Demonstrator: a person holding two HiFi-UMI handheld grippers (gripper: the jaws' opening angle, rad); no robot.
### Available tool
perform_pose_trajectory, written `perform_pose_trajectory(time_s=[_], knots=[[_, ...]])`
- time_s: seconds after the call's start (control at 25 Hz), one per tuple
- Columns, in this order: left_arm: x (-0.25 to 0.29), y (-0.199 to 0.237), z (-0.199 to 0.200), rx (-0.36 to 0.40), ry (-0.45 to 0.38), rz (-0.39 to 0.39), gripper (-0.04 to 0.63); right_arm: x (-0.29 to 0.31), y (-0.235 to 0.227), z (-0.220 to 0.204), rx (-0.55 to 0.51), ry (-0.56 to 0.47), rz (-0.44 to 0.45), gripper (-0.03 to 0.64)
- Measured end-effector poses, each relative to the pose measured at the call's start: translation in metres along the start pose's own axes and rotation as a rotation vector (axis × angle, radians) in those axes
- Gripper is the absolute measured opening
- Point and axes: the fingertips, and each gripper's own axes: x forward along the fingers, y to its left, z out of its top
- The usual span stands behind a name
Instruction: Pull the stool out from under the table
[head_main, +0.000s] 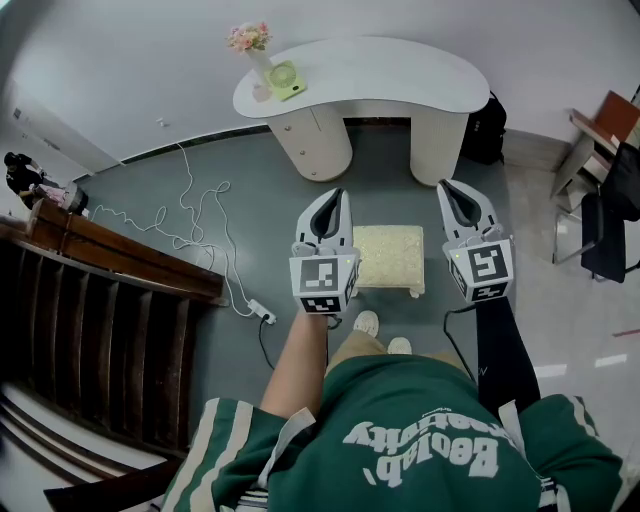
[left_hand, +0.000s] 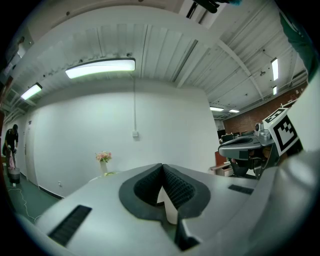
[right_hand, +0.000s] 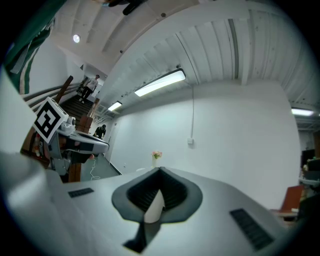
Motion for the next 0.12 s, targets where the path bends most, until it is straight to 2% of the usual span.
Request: perform_pose_trajectory(time_s=[0.12], knots=[[0.0012, 0.0020, 0.0023, 0.001, -0.002, 0.002, 0.004, 0.0015, -0.0002, 0.0008, 0.001, -0.001, -0.003, 0.003]])
